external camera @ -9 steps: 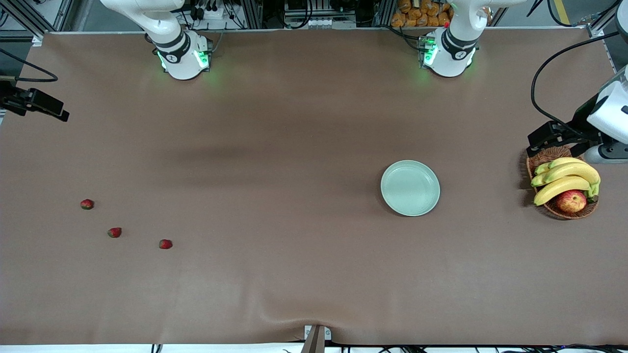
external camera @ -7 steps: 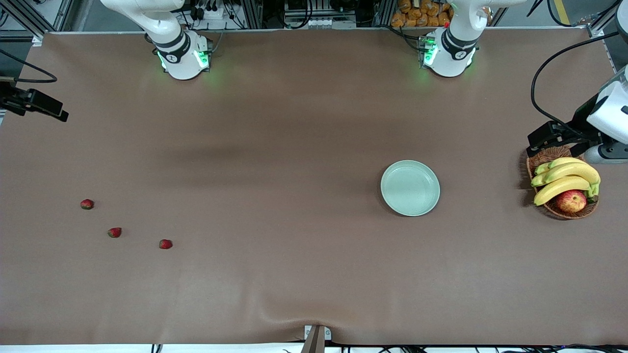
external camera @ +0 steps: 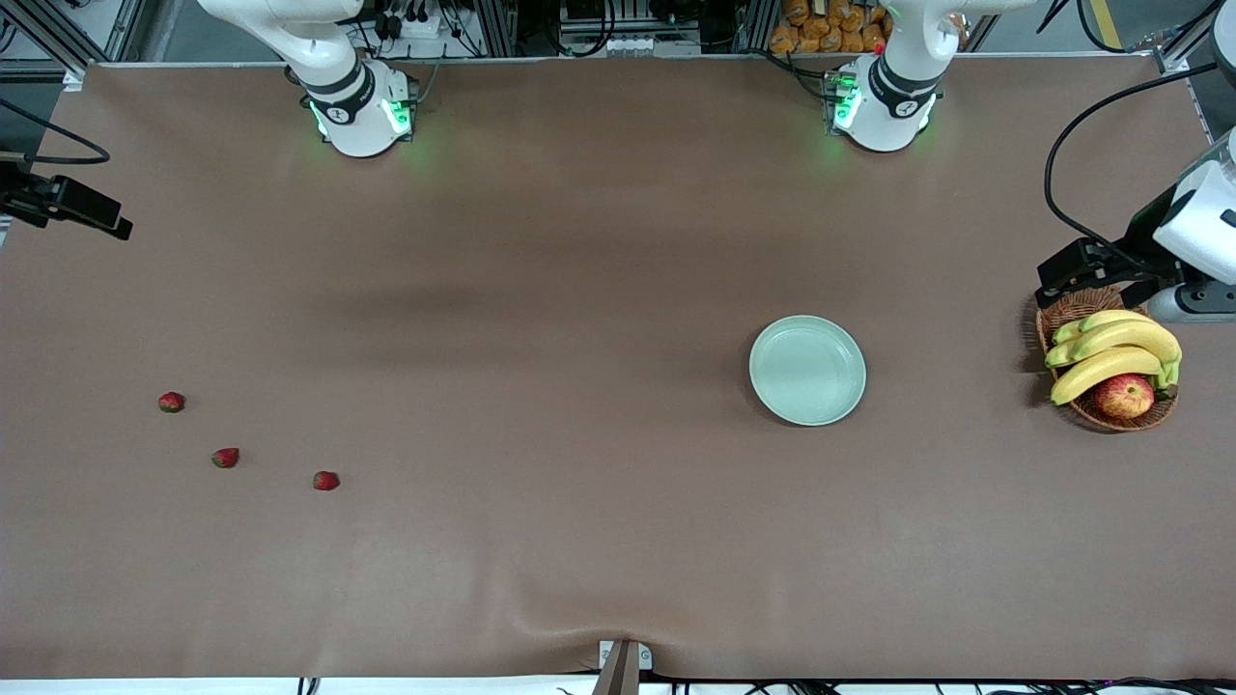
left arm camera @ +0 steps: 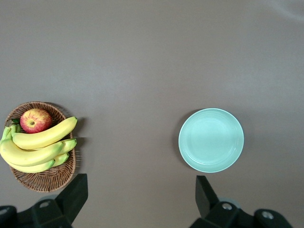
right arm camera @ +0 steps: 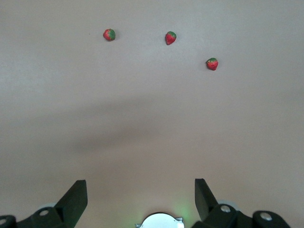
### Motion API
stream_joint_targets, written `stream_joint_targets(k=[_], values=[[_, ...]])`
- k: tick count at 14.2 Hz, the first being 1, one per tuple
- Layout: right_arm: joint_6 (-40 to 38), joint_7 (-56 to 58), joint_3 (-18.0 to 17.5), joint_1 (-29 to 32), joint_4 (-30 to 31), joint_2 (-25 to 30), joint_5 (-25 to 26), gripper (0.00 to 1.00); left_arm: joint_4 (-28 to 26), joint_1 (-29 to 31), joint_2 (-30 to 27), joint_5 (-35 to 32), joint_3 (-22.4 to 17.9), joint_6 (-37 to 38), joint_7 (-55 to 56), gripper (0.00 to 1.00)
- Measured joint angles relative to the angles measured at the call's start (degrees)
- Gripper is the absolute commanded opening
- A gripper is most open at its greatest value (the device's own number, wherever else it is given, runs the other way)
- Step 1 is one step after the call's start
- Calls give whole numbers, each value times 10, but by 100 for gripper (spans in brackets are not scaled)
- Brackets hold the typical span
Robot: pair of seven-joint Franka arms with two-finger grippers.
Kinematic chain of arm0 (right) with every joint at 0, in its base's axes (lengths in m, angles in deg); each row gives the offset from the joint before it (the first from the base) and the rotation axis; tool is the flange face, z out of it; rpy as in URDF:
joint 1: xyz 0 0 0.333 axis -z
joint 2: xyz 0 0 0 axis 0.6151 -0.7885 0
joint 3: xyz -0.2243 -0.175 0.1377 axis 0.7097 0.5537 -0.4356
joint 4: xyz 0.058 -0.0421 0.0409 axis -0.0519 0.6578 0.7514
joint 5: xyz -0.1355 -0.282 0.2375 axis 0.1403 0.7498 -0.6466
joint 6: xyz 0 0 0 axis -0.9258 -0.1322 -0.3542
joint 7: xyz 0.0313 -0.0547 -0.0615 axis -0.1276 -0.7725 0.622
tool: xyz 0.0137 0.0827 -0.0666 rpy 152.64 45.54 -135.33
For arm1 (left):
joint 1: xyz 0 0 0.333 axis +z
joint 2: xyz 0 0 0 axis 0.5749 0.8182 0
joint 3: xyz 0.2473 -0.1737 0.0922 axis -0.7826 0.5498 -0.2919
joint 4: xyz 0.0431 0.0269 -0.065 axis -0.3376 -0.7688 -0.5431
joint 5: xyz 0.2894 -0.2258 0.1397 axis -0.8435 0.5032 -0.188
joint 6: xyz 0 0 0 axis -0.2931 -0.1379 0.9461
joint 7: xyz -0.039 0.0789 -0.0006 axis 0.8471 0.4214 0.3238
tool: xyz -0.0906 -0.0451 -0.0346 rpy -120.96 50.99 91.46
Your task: Collect all strawberries into plate
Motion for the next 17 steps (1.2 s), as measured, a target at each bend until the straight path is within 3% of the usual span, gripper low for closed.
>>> stream_joint_targets(k=[2,9,17], values=[[21,2,0,15,6,-27,3,100,0,0,0,0,0,0,0,100],[205,150,0,102,11,-220,23,100,-1,19,1,0,15,16,0,100],[345,291,0,168,12,-330,25,100,-2,21,2,0,16,19,0,100]])
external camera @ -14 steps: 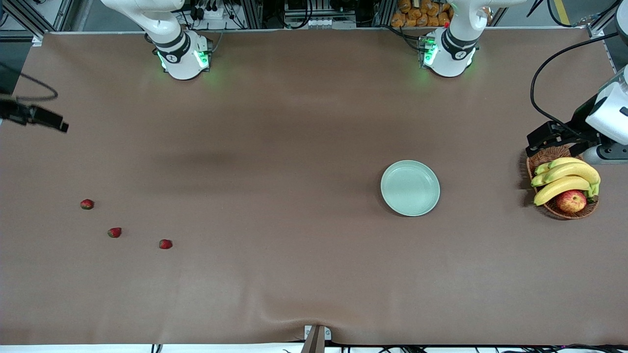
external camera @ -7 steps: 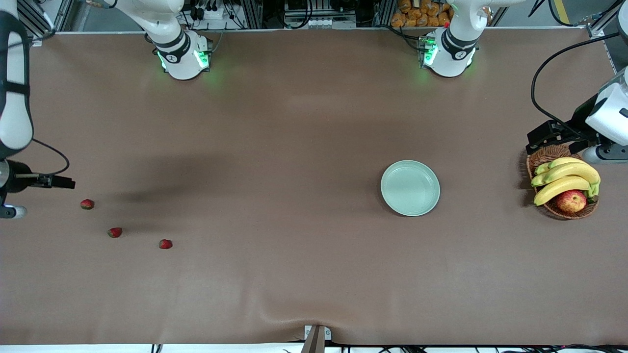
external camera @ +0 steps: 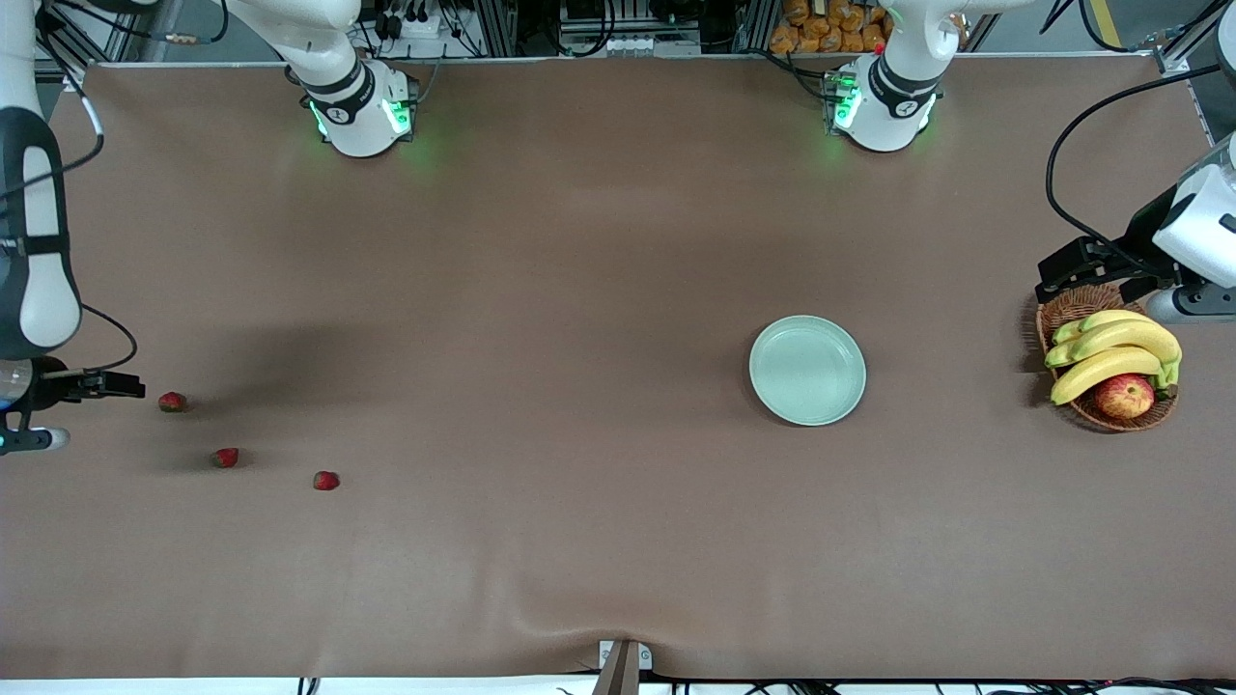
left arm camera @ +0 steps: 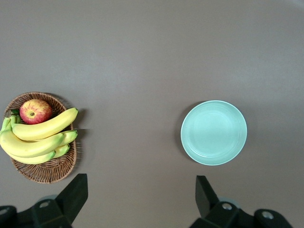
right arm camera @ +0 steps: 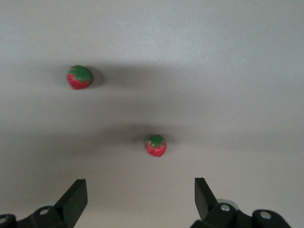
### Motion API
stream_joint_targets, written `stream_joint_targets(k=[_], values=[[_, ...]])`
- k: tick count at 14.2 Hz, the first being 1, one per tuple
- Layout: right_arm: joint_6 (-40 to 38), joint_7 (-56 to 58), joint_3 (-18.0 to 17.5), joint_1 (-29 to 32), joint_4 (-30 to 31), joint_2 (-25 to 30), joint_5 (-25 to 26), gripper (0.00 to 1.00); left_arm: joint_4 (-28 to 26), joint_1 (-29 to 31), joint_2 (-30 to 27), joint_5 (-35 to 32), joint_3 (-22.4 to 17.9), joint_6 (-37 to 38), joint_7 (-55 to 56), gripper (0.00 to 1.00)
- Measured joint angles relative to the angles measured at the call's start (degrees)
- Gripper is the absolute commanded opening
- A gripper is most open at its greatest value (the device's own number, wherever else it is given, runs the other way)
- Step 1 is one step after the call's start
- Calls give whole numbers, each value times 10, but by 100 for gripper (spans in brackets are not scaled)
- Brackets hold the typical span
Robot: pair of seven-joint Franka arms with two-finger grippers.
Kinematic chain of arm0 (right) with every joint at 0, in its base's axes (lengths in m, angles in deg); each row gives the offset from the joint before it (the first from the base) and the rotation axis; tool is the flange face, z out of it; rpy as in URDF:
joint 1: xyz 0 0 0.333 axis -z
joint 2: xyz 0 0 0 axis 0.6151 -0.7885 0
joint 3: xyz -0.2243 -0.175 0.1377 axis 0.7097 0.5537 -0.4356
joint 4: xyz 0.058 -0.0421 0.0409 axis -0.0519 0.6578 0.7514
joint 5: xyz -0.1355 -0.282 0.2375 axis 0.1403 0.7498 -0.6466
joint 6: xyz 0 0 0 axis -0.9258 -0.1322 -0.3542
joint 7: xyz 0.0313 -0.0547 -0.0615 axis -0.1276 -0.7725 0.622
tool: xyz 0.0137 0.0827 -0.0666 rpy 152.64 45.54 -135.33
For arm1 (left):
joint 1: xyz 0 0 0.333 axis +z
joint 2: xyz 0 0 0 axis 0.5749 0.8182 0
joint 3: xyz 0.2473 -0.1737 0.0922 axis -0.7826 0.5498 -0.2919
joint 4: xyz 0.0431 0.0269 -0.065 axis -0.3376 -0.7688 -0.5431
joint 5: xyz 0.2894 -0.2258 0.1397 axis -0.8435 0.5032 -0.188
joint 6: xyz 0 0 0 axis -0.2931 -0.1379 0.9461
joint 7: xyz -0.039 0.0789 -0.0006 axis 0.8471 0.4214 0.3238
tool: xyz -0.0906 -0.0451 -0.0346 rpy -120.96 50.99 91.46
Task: Collect all strawberries into plate
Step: 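Reach the right gripper down and grasp the first red strawberry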
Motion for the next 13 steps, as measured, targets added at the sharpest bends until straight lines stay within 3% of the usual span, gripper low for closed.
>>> stream_joint_targets(k=[8,13], values=[[138,10,0,16,67,-28,0,100,-1,0,1,0,3,1,0,100],[174,10,0,29,96,-40,0,100,-1,-7,3,0,5,1,1,100]])
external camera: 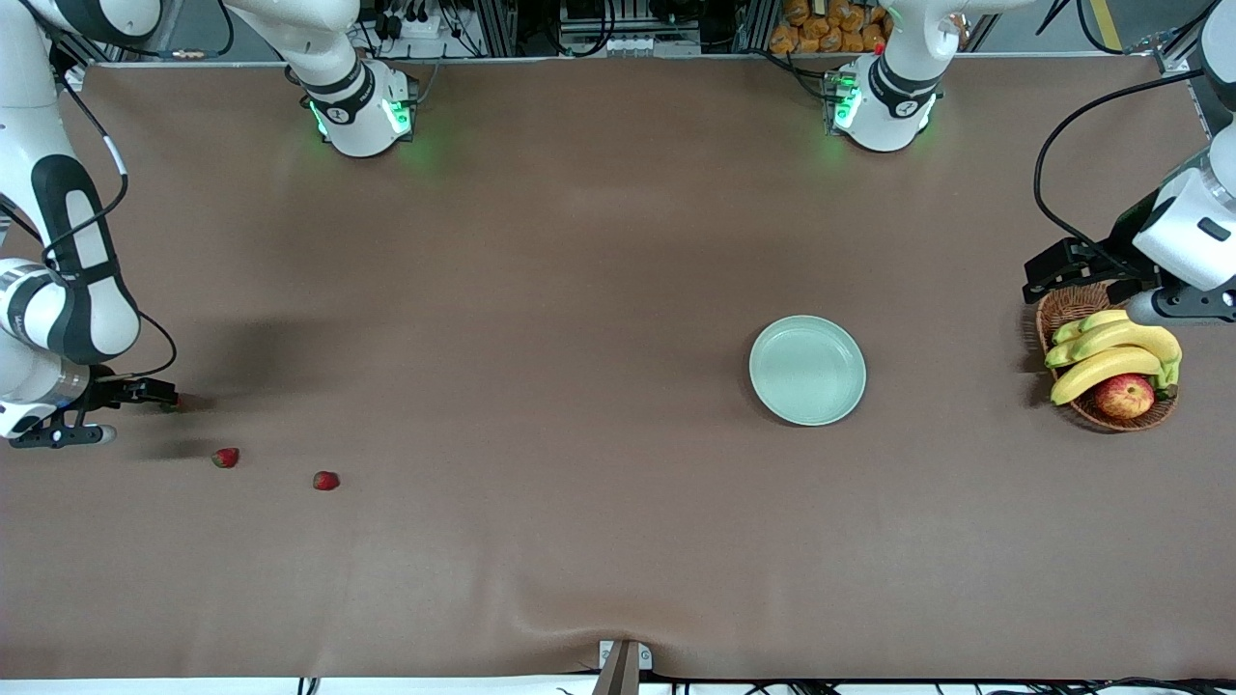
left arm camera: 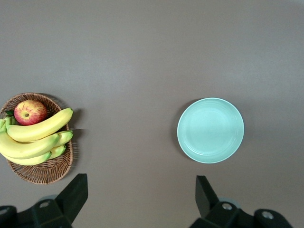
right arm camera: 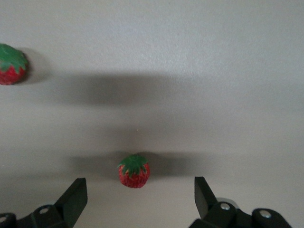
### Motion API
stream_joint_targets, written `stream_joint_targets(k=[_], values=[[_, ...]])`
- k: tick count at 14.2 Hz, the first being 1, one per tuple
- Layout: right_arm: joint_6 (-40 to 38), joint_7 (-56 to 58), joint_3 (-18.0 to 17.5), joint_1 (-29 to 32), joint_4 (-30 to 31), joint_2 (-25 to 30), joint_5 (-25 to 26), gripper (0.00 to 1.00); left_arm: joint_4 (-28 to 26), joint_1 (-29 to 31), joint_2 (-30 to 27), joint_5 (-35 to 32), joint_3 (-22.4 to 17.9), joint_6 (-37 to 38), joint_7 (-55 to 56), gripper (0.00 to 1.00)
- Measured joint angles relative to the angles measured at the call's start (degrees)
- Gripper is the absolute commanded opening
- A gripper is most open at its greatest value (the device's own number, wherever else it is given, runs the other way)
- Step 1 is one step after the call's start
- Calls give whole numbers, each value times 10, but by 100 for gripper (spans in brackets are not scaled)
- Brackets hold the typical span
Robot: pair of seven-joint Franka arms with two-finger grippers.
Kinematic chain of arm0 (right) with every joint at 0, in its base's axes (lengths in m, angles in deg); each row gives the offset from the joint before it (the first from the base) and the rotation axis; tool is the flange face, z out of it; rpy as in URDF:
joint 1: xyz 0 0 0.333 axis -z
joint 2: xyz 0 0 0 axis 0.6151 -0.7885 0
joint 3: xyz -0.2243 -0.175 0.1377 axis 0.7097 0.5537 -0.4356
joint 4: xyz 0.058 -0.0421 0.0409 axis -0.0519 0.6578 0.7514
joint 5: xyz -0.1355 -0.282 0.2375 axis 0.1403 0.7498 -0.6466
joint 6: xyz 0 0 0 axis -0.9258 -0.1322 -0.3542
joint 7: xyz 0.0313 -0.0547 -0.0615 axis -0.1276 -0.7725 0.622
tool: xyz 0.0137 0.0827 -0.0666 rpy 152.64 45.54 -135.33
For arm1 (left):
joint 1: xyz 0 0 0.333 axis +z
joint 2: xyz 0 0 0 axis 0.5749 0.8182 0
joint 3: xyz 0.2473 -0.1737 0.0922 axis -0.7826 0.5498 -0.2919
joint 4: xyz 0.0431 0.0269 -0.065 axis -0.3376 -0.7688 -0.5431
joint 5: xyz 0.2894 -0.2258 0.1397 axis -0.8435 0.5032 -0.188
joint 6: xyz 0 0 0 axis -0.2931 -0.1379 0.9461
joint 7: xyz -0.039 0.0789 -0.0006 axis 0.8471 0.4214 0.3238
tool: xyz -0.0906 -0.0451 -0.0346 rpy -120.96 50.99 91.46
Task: Collect all strawberries into plate
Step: 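Reach the right gripper down and grasp the first red strawberry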
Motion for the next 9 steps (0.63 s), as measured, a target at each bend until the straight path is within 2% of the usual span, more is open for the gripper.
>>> stream_joint_targets(k=[9], values=[[15,-1,-2,6,4,-17,-38,100,-1,2,3,0,-1,0,0,100]])
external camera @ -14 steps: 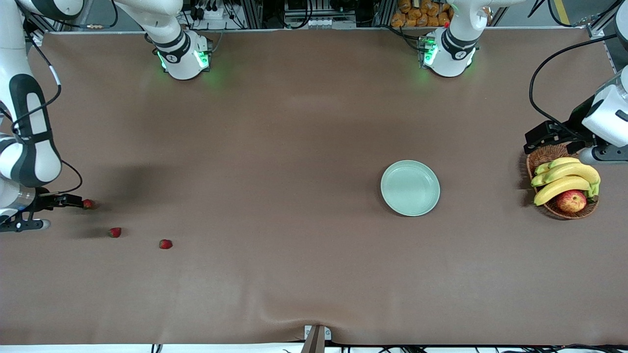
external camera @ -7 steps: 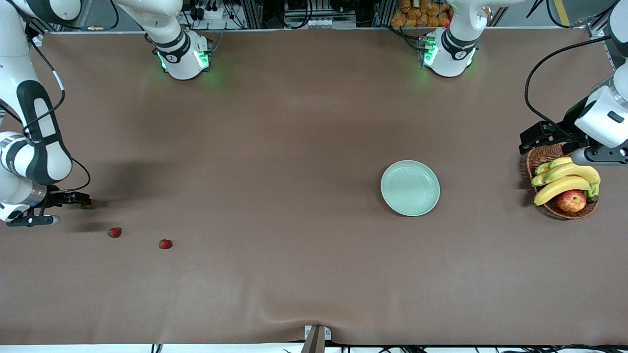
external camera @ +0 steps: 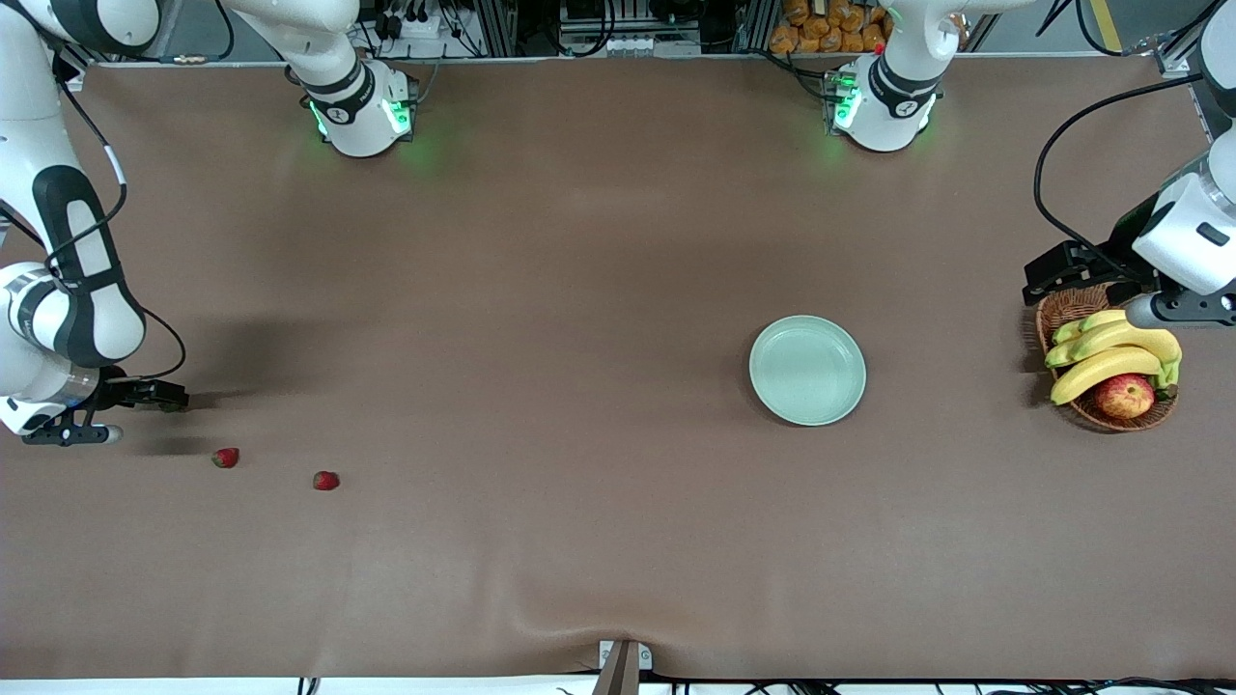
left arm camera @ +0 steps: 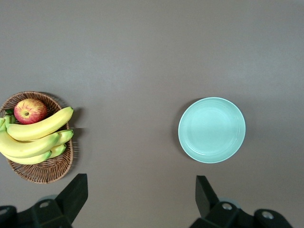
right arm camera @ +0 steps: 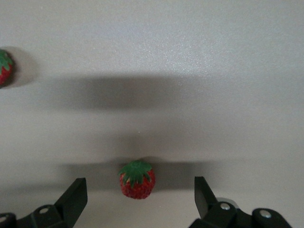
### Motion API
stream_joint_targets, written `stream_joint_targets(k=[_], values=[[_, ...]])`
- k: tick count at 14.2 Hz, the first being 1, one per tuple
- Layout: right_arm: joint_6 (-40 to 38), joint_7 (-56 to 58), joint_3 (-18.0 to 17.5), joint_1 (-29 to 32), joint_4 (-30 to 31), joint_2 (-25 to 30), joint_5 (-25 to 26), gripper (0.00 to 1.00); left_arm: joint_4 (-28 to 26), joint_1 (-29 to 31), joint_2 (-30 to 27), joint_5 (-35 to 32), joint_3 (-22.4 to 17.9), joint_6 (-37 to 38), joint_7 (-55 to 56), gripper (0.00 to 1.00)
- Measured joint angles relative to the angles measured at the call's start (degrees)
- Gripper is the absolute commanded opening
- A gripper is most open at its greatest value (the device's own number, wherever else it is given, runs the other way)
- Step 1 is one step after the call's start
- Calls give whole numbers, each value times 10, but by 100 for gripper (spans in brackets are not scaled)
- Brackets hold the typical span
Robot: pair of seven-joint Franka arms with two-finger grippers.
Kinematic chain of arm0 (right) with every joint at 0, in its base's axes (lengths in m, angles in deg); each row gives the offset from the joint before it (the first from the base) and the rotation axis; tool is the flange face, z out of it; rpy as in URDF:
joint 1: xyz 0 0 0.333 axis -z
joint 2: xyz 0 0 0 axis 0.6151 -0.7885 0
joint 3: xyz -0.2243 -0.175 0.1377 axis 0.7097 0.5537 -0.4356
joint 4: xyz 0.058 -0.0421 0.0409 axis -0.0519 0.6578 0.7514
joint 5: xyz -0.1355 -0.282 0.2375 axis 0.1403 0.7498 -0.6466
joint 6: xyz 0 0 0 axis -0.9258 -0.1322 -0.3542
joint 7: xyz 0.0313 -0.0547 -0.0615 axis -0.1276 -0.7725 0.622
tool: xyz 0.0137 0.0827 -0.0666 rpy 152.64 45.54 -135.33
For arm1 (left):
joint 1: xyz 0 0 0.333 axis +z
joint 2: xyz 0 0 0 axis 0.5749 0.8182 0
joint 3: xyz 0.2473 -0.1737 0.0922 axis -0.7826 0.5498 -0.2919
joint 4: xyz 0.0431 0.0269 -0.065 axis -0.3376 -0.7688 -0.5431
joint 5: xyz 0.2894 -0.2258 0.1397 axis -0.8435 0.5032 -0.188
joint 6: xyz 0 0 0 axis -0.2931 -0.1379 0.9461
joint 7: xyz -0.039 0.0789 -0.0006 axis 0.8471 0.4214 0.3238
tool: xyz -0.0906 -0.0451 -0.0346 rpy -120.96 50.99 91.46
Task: Collect all strawberries into plate
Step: 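Reach the right gripper down and grasp the first red strawberry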
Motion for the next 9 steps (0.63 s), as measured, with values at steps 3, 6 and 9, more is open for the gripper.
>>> stream_joint_targets(k=[3,6,9], values=[[7,0,0,0,7,-7,-4,100,0,0,0,0,0,0,0,100],[13,0,0,0,11,-8,-5,36,0,0,0,0,0,0,0,100],[13,0,0,0,11,-8,-5,3,0,0,1,0,0,1,0,100]])
